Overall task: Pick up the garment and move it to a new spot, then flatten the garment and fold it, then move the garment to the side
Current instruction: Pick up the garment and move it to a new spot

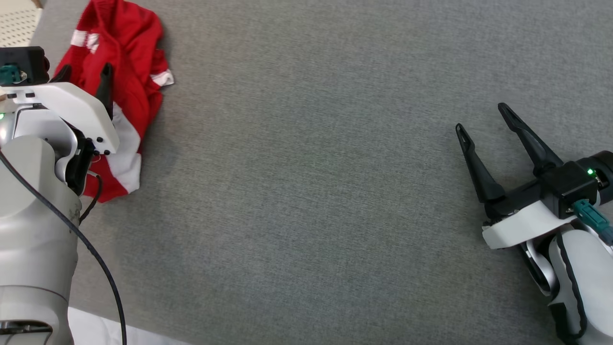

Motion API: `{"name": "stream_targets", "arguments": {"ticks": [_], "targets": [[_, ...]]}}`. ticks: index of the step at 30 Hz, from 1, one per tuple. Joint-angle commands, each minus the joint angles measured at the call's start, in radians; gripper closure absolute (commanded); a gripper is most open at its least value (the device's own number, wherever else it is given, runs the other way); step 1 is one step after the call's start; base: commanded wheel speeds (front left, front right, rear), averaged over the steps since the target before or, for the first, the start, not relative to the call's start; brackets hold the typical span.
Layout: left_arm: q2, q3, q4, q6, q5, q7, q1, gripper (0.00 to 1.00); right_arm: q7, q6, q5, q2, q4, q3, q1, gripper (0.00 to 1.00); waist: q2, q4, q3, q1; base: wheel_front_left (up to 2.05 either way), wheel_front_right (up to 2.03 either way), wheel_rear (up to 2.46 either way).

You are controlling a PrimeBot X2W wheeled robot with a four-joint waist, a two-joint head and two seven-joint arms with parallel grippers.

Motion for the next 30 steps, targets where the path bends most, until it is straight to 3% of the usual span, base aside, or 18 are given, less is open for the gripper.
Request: {"name": "stream_targets", "arguments": {"ticks": [1,17,18,19,20,21,27,30], "targets": [[0.009,-0.009,0.03,-0.007,-0.005,0.021,-0.029,0.0,-0.001,0.0,0.003,-0.004,0.003,0.002,-0.012,0.0,0.0,-0.026,0.02,0.0,0.0,0.0,0.0],[-0.008,-0.084,0.203,-0.016,-0.057,0.105,-0.1,0.0,0.0,0.0,-0.002,0.017,0.016,0.002,-0.019,0.0,0.0,-0.081,0.048,0.0,0.0,0.0,0.0],[-0.01,-0.085,0.212,-0.016,-0.061,0.114,-0.099,0.22,0.0,0.0,-0.003,0.018,0.017,0.003,-0.019,0.0,0.0,-0.081,0.048,0.0,0.0,0.0,0.0],[-0.01,-0.087,0.221,-0.016,-0.063,0.122,-0.099,0.69,0.0,0.0,-0.004,0.019,0.018,0.004,-0.018,0.0,0.0,-0.081,0.047,0.0,0.0,0.0,0.0],[-0.01,-0.087,0.221,-0.016,-0.063,0.122,-0.099,0.69,0.0,0.0,-0.004,0.019,0.018,0.004,-0.018,0.0,0.0,-0.081,0.047,0.0,0.0,0.0,0.0],[-0.011,-0.09,0.228,-0.016,-0.069,0.128,-0.1,1.0,0.0,0.0,-0.004,0.02,0.019,0.005,-0.018,0.0,0.0,-0.082,0.045,0.0,0.0,0.0,0.0],[0.01,-0.103,0.238,-0.012,-0.073,0.096,-0.092,1.0,0.0,0.0,-0.007,0.032,0.029,0.008,-0.012,0.0,0.0,-0.082,0.019,0.0,0.0,0.0,0.0],[0.013,-0.106,0.227,-0.001,-0.072,0.015,-0.088,1.0,-0.001,0.0,-0.005,0.045,0.033,0.01,-0.011,0.0,0.0,-0.081,-0.014,0.0,0.0,0.0,0.0]]}}
